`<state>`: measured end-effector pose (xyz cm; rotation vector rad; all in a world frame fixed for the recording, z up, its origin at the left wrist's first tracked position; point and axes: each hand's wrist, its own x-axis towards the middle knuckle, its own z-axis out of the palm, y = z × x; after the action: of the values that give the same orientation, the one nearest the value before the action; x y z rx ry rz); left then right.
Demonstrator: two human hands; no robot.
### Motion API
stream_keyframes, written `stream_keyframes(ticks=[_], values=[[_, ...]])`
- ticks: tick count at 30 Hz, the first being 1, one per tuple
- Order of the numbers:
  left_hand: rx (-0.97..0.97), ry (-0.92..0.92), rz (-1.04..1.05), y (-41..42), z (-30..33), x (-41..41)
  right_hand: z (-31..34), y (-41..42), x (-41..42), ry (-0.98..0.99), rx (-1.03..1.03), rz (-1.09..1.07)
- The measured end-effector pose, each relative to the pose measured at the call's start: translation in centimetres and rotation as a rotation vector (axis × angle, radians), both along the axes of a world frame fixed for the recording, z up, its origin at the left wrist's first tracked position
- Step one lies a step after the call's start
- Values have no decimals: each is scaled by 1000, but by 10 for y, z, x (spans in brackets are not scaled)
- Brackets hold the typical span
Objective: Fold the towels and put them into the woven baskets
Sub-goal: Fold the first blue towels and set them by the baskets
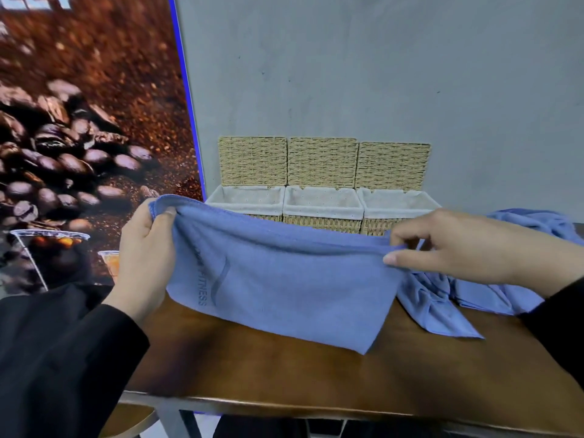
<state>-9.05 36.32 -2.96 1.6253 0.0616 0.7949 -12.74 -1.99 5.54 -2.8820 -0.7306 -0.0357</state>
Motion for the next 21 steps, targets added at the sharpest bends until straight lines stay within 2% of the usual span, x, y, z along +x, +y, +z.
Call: stream_keyframes(ticks=[3,7,12,17,21], values=[[-13,-11,-35,2,-1,-3,2,1,-2,-111,161,-101],[5,-6,-111,3,4,-7,-1,-1,7,-301,543,-172],[56,10,-187,-4,19,-13,-4,-2,19,-279,1013,-164],[69,-5,-206,-13,33,-18,-6,-7,25,-359,1199,-180],[43,-27,-214,-17,46,-12,-4,-5,32,-461,1225,-205]])
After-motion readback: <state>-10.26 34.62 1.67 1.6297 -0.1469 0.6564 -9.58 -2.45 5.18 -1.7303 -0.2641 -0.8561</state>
